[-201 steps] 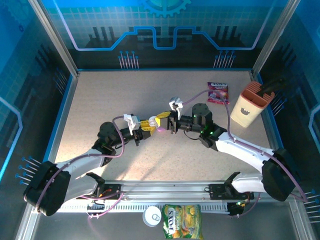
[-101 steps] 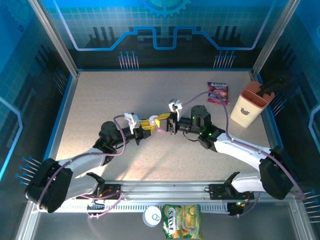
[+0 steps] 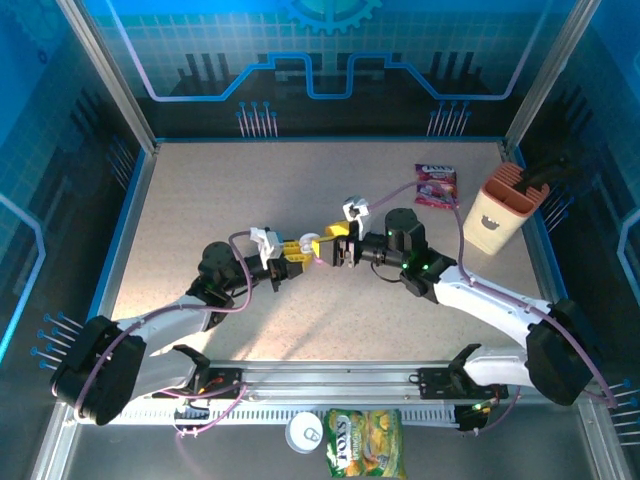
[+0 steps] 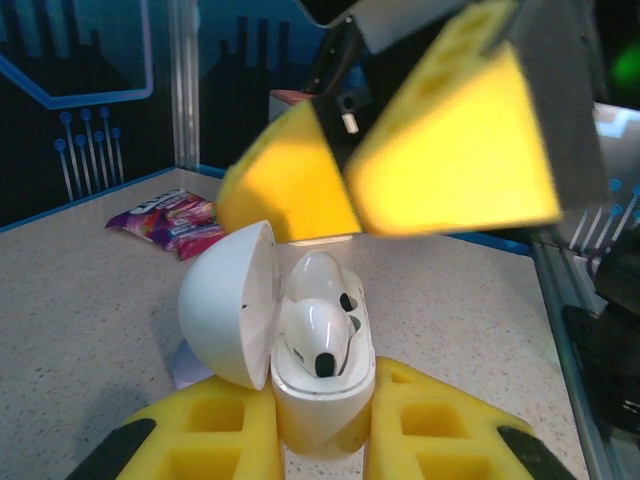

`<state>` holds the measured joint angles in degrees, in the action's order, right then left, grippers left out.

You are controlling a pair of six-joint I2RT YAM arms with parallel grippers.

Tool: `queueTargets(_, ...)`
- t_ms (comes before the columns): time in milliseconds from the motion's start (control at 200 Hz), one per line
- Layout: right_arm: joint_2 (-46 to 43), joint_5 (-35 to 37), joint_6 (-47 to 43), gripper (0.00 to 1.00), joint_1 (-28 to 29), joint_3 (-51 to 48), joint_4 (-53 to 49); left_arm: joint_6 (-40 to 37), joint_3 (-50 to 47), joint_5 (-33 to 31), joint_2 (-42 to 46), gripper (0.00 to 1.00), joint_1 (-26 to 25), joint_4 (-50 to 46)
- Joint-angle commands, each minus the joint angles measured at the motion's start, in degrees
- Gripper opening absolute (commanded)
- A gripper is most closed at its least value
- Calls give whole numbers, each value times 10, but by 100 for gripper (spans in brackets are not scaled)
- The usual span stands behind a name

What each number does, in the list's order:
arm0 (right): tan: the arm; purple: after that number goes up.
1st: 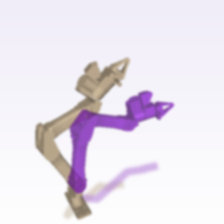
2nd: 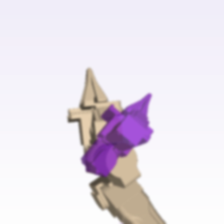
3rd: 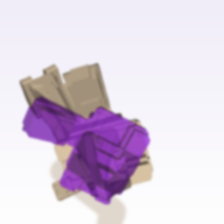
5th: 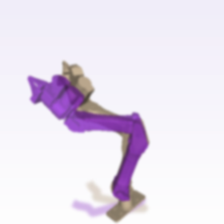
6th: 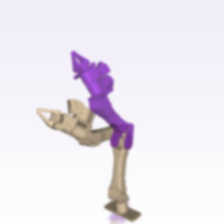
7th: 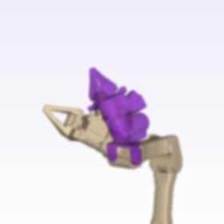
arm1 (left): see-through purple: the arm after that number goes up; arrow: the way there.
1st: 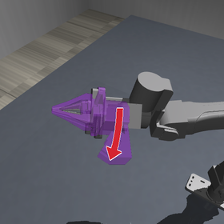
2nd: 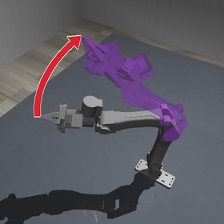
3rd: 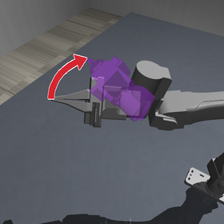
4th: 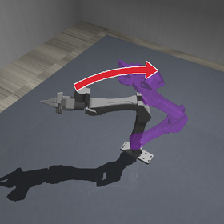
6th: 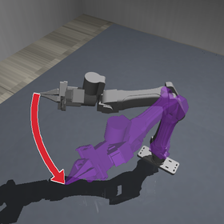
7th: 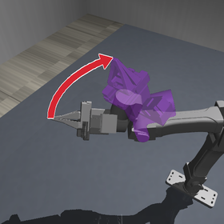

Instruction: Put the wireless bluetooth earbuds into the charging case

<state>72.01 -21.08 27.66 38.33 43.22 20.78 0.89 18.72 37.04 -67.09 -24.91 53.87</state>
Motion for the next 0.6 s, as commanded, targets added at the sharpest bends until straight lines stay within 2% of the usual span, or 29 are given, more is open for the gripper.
queueTargets(0, 11, -14, 30, 69, -13, 37, -39, -30, 12, 44, -4, 17, 2, 12)
queueTargets(115, 37, -76, 65, 69, -24, 61, -50, -32, 7, 42, 2, 16, 2, 20)
queueTargets(230, 74, -181, 71, 63, -27, 95, -83, -35, 8, 38, 5, 15, 2, 10)
queueTargets(295, 86, -216, 75, 61, -27, 99, -85, -34, 6, 35, 9, 15, 3, 4)
queueTargets(590, 68, -256, 91, 60, -29, 77, -11, -42, 3, 41, 20, 16, 3, -33)
